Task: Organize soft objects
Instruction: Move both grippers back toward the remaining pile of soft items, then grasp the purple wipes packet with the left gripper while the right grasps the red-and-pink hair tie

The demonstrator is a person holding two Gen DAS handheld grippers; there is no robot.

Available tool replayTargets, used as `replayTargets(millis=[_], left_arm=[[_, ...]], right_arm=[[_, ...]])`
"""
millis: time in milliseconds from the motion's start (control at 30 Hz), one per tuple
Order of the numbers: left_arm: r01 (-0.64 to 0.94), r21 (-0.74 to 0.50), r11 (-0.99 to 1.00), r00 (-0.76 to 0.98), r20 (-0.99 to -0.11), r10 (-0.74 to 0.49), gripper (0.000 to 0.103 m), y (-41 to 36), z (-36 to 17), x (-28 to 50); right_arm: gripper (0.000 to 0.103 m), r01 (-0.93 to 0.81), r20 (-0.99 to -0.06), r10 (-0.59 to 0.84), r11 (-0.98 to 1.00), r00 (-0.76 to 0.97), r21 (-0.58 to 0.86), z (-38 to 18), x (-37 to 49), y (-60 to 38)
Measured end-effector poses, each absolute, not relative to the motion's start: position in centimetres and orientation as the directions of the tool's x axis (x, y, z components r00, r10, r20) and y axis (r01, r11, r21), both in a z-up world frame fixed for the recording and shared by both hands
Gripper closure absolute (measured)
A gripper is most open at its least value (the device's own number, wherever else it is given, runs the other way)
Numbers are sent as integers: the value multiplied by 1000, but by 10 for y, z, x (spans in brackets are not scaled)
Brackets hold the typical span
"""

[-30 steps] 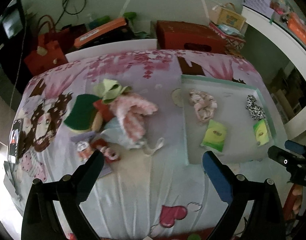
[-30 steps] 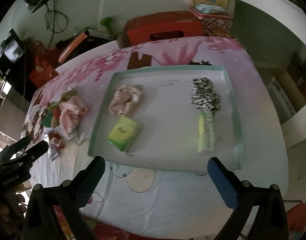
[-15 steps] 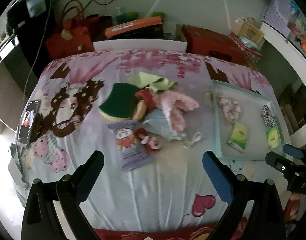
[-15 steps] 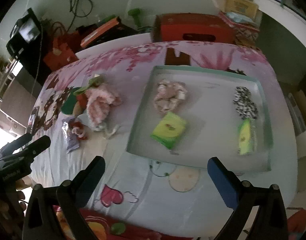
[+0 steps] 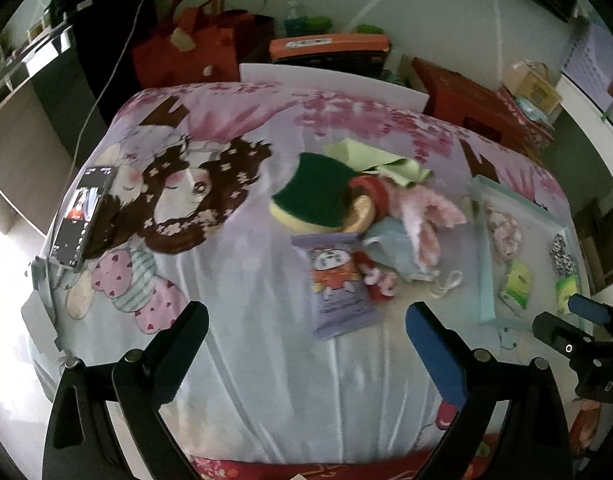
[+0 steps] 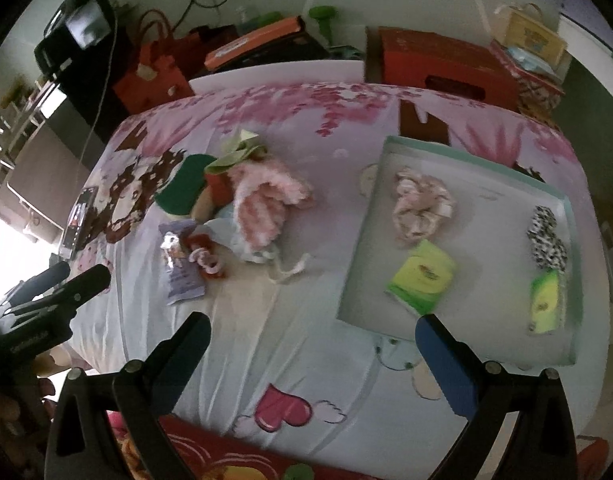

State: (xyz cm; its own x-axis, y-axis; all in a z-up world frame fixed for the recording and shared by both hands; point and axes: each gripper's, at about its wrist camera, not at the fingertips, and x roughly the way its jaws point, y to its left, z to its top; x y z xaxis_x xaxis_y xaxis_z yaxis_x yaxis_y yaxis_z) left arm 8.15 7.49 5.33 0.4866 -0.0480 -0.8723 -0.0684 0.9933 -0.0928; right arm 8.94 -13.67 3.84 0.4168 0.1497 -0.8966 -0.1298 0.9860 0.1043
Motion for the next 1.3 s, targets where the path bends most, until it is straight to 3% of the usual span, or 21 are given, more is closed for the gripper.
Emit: replayTargets(millis=[1300], left_arm=[[-188, -166, 968, 387, -918, -82, 4, 143, -22, 138]], right_arm=[[0, -248, -945, 216, 956, 247, 154, -48, 158, -27]])
